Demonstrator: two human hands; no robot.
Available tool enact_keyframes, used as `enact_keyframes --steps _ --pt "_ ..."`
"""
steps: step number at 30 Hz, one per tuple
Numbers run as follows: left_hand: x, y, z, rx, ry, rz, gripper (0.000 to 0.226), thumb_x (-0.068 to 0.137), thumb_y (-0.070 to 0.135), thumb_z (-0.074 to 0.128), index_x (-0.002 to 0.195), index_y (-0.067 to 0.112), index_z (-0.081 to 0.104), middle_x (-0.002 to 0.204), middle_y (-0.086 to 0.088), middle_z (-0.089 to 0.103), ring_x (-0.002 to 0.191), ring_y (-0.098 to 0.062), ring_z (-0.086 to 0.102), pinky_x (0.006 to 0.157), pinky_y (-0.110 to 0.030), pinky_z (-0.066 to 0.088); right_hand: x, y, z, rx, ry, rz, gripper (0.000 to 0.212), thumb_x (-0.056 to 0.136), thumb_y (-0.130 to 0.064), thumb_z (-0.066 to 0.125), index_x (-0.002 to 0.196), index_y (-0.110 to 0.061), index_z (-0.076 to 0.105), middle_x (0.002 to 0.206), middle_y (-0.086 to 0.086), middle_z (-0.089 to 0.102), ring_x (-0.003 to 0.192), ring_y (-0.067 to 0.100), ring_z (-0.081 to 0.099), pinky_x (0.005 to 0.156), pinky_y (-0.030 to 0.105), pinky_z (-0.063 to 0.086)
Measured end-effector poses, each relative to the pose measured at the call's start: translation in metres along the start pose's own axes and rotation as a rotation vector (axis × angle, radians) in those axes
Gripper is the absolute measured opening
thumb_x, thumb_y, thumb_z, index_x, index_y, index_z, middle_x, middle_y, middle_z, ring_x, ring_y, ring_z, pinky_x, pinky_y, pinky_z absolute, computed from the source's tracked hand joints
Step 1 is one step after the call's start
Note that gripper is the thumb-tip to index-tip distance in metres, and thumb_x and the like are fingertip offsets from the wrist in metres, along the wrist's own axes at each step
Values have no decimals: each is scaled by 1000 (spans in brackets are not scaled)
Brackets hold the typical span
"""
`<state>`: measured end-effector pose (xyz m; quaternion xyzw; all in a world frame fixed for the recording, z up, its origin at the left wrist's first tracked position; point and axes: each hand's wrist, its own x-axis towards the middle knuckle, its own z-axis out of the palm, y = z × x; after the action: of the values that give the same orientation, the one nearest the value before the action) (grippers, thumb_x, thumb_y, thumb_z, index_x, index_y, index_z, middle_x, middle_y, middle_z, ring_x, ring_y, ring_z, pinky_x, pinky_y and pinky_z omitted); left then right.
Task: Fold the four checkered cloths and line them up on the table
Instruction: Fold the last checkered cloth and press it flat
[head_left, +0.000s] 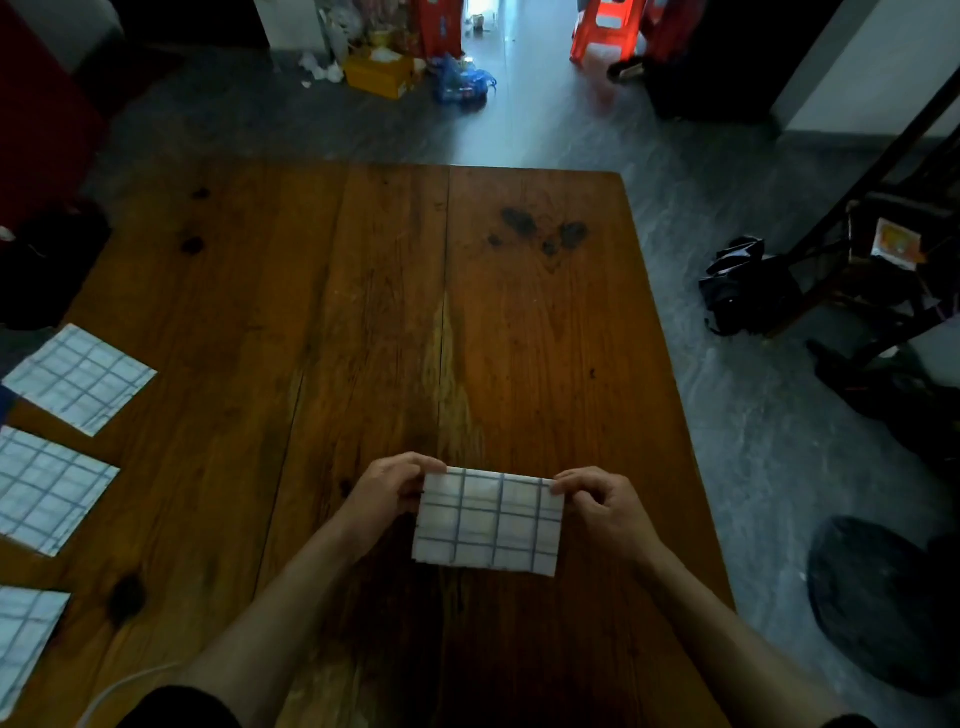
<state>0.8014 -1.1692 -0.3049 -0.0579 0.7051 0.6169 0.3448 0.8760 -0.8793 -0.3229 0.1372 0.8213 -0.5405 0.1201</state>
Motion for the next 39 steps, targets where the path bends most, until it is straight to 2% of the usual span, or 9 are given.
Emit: enact_keyframes --steps 3,8,13,16,20,24,32,36,39 --pt "9 -12 3 513 186 220 24 99 22 54 121 23 63 136 5 51 128 -15 45 103 -38 44 2 0 4 -220 82 -120 20 92 -7 60 107 -19 66 121 -8 55 114 8 55 85 15 51" --pt "9 -17 27 1127 284 415 55 95 33 57 146 19 41 156 -1 35 145 -18 27 119 -42 27 -1 -2 23 -586 59 -230 47 92 -23 62 138 -20 51 146 -1 42 138 15 35 115 38 36" --pt "7 -37 62 1506 78 435 77 101 44 39 156 13 -5 163 -10 -17 151 -28 -16 123 -50 -2 -12 -3 67 -948 -175 -277 68 102 -45 25 154 -20 -11 159 -1 -25 147 16 -25 122 39 -13" --pt "14 -60 66 1560 30 443 80 99 49 35 156 12 -7 163 -13 -17 149 -30 -22 121 -55 -2 -11 14 83 -928 -186 -247 69 102 -48 18 152 -17 -20 157 2 -33 145 16 -31 117 36 -19" --pt "14 -72 52 1543 30 331 73 98 55 25 157 14 10 166 -10 9 153 -28 1 118 -54 8 -12 35 82 -1023 -129 -187 74 100 -55 23 157 -10 10 165 11 6 151 24 0 116 45 3" --pt "8 -77 31 1505 97 265 76 97 58 26 157 13 16 165 -9 12 152 -28 12 116 -54 12 -12 47 64 -1079 -84 -120 76 100 -60 18 156 -8 14 164 12 11 151 23 2 115 48 7" --pt "14 -58 47 1482 75 366 74 96 51 11 155 12 -7 163 -10 -18 151 -28 -17 123 -52 3 1 28 59 -1097 -22 -172 74 98 -53 29 152 -3 22 161 17 16 150 27 5 115 49 10" --pt "18 -50 68 1507 -29 427 74 102 43 30 155 14 -13 161 -8 -25 148 -27 -25 123 -51 -2 4 16 81 -1079 -124 -304 70 99 -46 24 155 -10 4 164 14 -3 151 29 -9 116 44 -3" --pt "22 -56 64 1548 -64 394 79 101 48 33 155 13 -14 161 -8 -24 148 -27 -24 123 -51 -2 1 27 82 -1083 -153 -255 66 101 -46 21 156 -11 10 164 13 -1 151 31 6 116 43 1"
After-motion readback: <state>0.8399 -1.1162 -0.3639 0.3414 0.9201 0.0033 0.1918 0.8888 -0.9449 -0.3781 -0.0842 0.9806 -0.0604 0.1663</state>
